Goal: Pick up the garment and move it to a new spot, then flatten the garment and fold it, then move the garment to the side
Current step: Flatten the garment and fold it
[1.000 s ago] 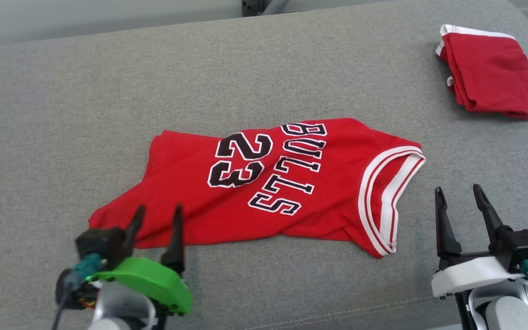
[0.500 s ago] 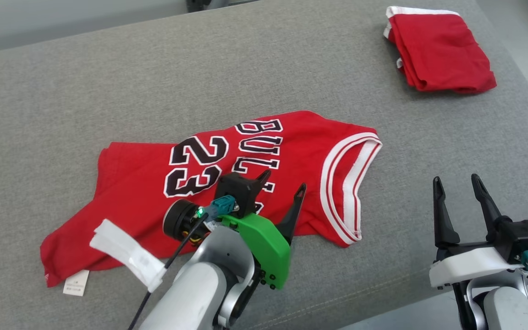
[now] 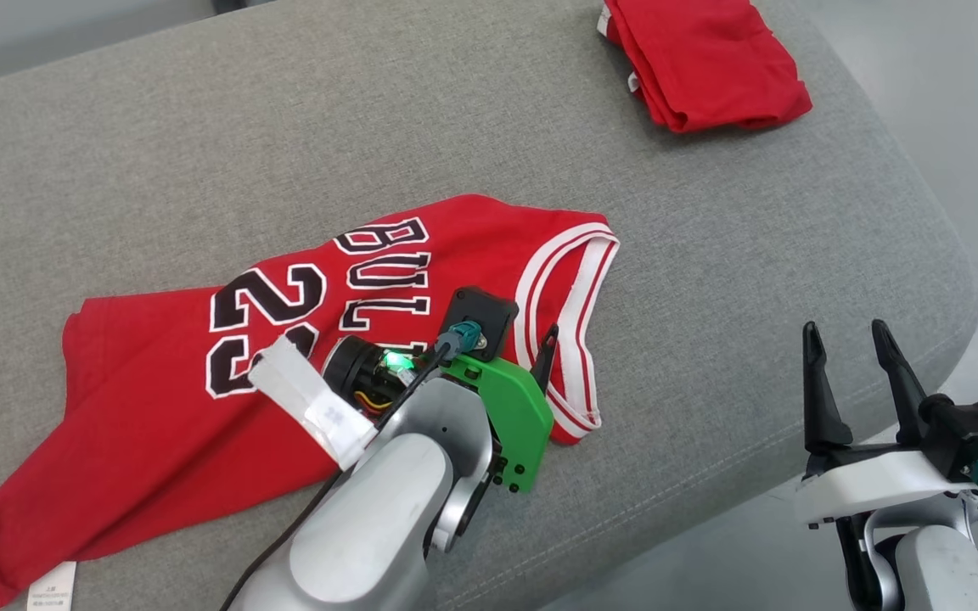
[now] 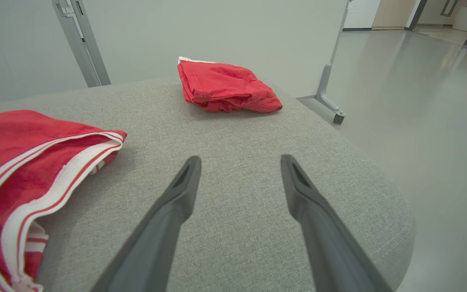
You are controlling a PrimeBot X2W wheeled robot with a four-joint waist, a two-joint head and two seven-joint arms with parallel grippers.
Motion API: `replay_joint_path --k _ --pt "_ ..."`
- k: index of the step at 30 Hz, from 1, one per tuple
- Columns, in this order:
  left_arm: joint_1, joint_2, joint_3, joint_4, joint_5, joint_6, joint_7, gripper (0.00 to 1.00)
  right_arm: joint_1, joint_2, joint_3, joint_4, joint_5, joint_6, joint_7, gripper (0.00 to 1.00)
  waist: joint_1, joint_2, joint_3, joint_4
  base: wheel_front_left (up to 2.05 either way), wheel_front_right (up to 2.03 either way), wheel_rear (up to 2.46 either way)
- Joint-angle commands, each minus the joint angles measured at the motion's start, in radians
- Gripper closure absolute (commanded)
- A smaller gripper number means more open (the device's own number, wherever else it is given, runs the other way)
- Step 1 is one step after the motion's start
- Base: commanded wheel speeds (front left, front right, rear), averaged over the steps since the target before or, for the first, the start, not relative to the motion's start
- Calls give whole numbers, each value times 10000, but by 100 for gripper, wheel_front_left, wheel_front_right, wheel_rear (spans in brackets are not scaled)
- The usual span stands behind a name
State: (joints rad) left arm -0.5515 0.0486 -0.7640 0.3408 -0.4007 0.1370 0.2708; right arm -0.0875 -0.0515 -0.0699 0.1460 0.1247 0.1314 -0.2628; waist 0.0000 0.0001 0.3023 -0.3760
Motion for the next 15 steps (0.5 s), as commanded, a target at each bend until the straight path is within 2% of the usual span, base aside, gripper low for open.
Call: replay_joint_path --k 1,2,3,5,6,7,8,15 --pt "-236 45 -69 212 -155 94 -85 0 -38 6 -34 58 112 -16 -29 0 0 -1 103 -142 0 0 0" --pt "-311 44 -105 340 -171 117 -105 0 -22 8 -31 63 133 -16 -29 0 0 -1 99 -146 0 0 0" --pt "-361 45 -151 458 -246 127 -119 9 -7 8 -21 74 143 -16 -29 0 0 -1 91 -152 0 0 0" --pt "-494 43 -239 696 -354 165 -178 51 6 7 -5 102 163 -16 -29 0 0 -1 72 -167 0 0 0" --pt "-578 45 -283 859 -336 213 -204 67 -16 7 2 115 176 -16 -29 0 0 -1 63 -175 0 0 0" --pt "-657 44 -339 1029 -268 224 -266 78 -49 7 12 120 179 -16 -28 0 0 -1 53 -186 0 0 0" --pt "-695 43 -366 1191 -291 236 -294 100 -81 7 25 127 175 -16 -29 0 0 -1 40 -196 0 0 0" --pt "-889 42 -609 2074 -398 59 -453 100 -62 7 -79 155 243 -16 -29 0 0 -1 -22 -177 0 0 0"
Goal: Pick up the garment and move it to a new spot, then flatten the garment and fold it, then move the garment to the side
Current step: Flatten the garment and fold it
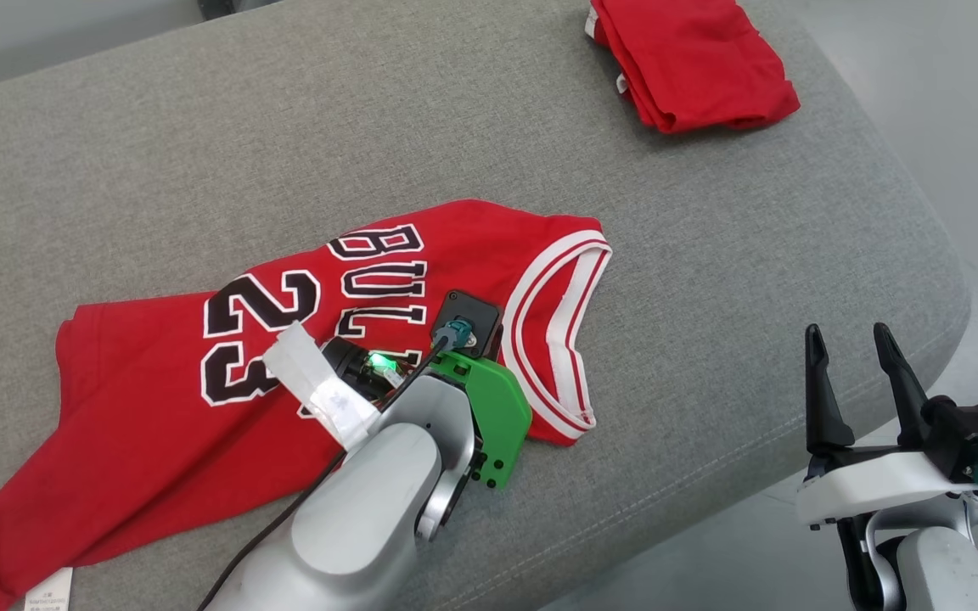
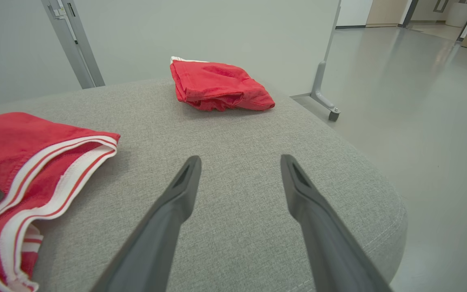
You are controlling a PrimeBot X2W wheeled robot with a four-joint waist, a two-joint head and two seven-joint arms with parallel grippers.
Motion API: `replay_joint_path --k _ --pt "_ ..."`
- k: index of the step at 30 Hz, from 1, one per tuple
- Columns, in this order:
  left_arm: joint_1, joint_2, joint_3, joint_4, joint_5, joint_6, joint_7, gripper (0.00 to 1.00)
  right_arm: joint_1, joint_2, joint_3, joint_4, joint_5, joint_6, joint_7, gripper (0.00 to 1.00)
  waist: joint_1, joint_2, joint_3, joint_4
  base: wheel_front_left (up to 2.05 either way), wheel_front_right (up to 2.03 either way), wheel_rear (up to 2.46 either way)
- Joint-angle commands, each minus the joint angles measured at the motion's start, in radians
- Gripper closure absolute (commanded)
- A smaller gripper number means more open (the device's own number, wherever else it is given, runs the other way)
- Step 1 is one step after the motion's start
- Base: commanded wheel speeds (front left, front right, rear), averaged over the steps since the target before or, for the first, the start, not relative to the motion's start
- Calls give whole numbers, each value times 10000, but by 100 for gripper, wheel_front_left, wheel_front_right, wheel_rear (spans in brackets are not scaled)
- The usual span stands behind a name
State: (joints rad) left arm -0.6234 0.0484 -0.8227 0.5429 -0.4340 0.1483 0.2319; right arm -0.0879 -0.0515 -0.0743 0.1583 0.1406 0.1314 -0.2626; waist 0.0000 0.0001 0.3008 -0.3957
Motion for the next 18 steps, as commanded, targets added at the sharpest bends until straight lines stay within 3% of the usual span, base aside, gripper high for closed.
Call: replay_joint_path --k 1,10,18 --pt "-181 46 -53 126 -104 -47 -88 100 -50 9 -52 39 94 -16 -30 0 0 -1 -12 34 0 0 0" --pt "-196 45 -291 744 -427 -239 -273 100 -40 8 -106 73 118 -16 -31 0 0 -1 -71 144 0 0 0" --pt "-338 45 -414 767 -642 -145 -545 100 -9 8 -126 79 45 -16 -31 0 0 -1 -148 262 0 0 0"
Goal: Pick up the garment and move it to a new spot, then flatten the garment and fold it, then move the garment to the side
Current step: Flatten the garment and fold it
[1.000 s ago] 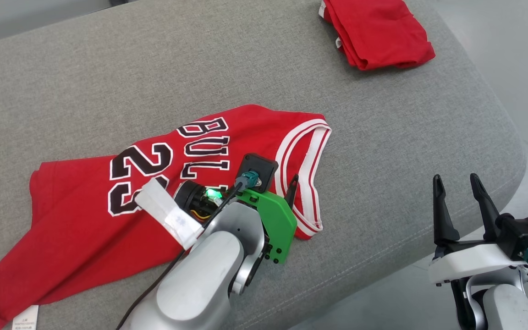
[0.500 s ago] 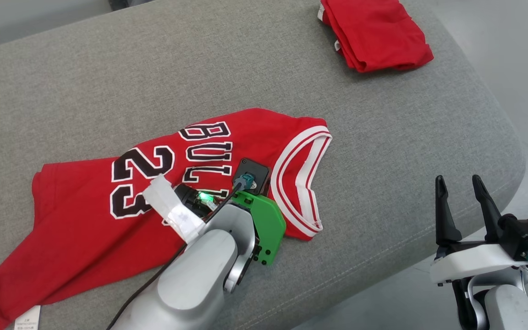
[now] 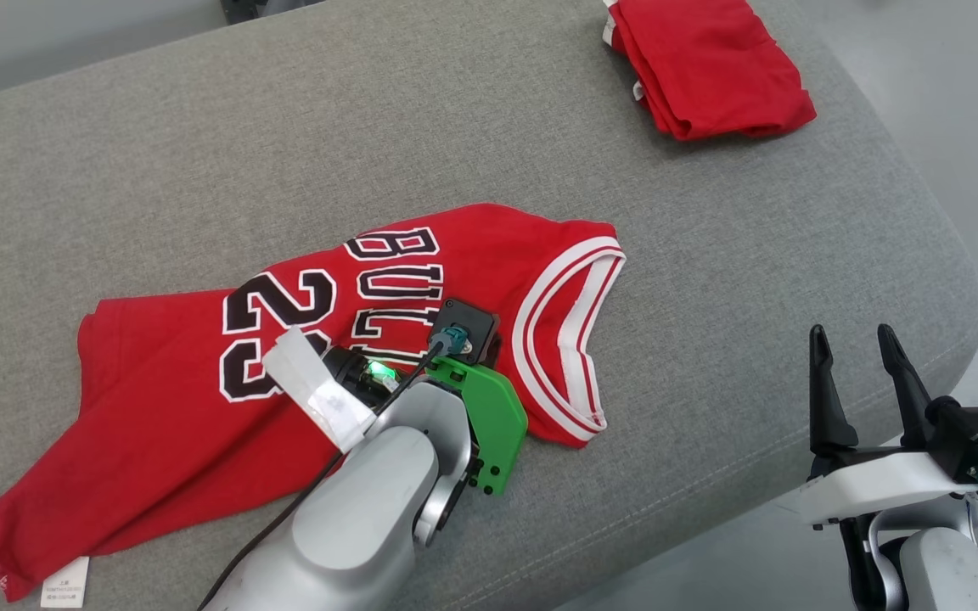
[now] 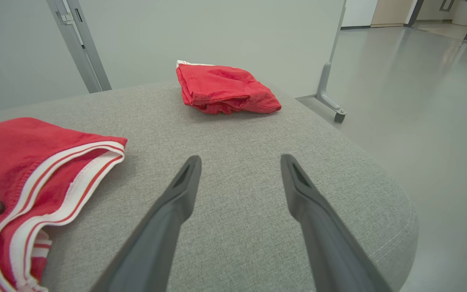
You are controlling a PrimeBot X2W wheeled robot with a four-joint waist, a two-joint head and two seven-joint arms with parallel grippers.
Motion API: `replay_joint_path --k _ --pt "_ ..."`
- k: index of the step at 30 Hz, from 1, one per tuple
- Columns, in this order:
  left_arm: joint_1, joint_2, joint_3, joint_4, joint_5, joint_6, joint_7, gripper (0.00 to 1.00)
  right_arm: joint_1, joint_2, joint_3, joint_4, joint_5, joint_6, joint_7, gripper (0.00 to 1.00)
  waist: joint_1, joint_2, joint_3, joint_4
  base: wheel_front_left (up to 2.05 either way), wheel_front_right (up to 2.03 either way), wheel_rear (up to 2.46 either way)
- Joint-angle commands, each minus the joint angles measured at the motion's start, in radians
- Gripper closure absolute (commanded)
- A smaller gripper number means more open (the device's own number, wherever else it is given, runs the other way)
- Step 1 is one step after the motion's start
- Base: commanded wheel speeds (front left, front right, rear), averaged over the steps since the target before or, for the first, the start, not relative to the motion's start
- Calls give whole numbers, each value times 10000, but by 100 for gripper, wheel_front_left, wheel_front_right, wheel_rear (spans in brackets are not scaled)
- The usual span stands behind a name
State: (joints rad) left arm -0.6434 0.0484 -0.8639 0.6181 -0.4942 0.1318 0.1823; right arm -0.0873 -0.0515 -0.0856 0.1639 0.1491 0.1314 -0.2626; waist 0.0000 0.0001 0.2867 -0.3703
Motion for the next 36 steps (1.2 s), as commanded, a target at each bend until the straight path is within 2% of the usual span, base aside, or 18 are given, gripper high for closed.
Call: replay_joint_path --k 1,11,14,15,16,20,27,36 --pt "-133 44 -37 17 -86 33 -51 100 -26 8 -7 25 -49 -16 -31 0 0 -1 -16 18 0 0 0" --pt "-273 43 -355 -213 -507 108 -206 100 43 8 18 29 -121 -16 -31 0 0 -1 -126 34 0 0 0" --pt "-307 45 -379 -465 -704 267 -339 100 30 8 51 24 -106 -16 -31 0 0 -1 -122 8 0 0 0" --pt "-302 43 -476 -510 -782 269 -255 56 23 8 67 20 -99 -16 -31 0 0 -1 -114 -10 0 0 0" --pt "-299 42 -542 -723 -1068 329 -201 0 -13 8 114 2 -83 -16 -30 0 0 -1 -57 -64 0 0 0" --pt "-554 46 -842 -924 -1321 605 -64 0 -83 8 214 -20 -16 -16 -30 0 0 -1 83 -185 0 0 0" --pt "-1173 46 -1335 -238 -1220 1046 -4 0 -191 7 315 21 96 -16 -30 0 0 -1 360 -437 0 0 0" --pt "-1534 49 -1701 864 -1218 987 -32 0 -273 9 336 88 281 -16 -30 0 0 -1 602 -539 0 0 0"
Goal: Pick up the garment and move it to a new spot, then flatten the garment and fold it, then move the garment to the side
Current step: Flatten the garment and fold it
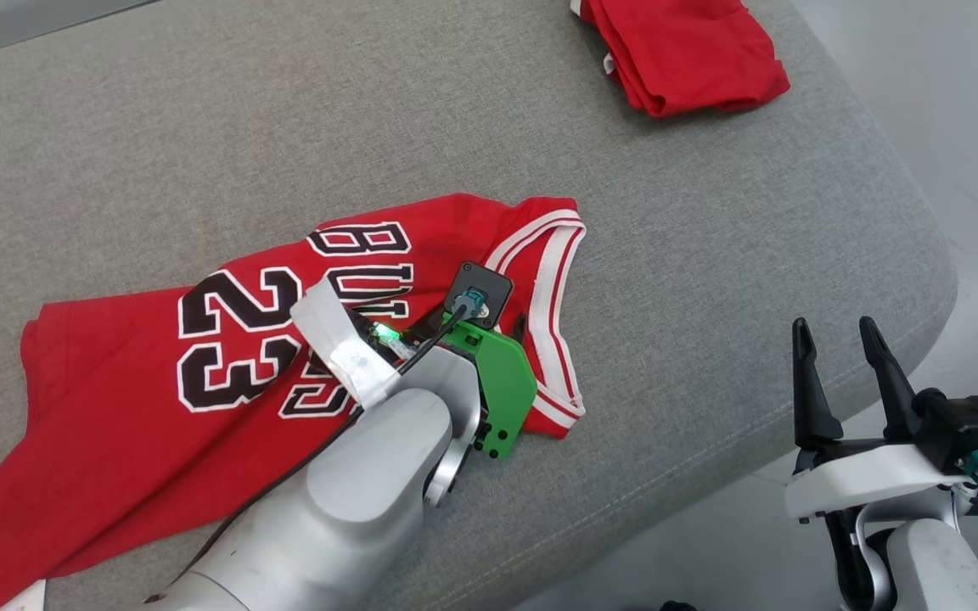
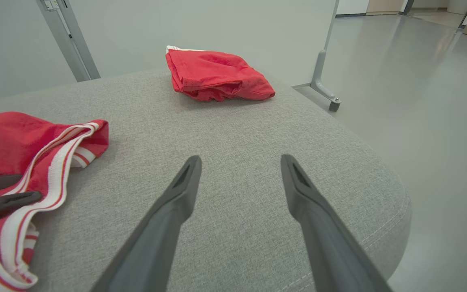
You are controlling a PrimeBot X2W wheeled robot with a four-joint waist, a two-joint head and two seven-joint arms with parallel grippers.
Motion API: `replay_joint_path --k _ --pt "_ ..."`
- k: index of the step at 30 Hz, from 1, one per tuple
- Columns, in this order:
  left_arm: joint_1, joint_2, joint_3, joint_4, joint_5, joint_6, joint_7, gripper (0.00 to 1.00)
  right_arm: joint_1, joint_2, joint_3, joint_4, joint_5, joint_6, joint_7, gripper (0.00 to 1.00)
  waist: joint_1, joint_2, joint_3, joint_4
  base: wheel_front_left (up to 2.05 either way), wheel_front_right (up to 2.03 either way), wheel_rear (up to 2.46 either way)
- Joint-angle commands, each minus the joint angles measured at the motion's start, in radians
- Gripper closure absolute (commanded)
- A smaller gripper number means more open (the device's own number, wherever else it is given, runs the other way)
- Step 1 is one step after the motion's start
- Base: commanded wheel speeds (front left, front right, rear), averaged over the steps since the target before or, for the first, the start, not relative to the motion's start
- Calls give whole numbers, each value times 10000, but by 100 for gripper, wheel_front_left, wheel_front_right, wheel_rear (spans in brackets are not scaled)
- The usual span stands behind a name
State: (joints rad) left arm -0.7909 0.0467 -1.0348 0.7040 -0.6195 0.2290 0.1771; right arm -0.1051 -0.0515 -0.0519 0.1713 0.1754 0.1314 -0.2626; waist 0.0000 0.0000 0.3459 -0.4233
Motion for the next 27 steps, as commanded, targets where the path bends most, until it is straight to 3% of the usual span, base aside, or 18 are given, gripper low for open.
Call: replay_joint_path --k 1,2,3,10,17,22,27 --pt "-58 73 -24 132 5 -16 11 0 -98 9 3 21 61 -16 -31 0 0 0 31 -11 0 0 0" --pt "-67 80 -45 224 -30 -57 -44 60 -106 7 2 27 94 -16 -30 0 0 0 51 -13 0 0 0" --pt "-80 83 -62 281 -77 -86 -87 100 -117 7 -9 30 115 -16 -31 0 0 0 68 -8 0 0 0" --pt "-221 54 -8 -127 -455 -241 -676 100 -59 4 -169 73 200 -16 -30 0 0 0 15 179 0 0 0" --pt "193 189 496 -1442 -1012 -233 -1309 100 104 4 -321 69 133 -16 -31 0 0 0 -223 506 0 0 0" --pt "950 810 986 -3206 -1598 -325 -1592 100 235 3 -471 78 -30 -16 -29 0 0 0 -464 785 0 0 0" --pt "2024 1882 1650 -5111 -2067 178 -1746 100 370 4 -593 17 -218 -16 -31 0 0 0 -678 1100 0 0 0"
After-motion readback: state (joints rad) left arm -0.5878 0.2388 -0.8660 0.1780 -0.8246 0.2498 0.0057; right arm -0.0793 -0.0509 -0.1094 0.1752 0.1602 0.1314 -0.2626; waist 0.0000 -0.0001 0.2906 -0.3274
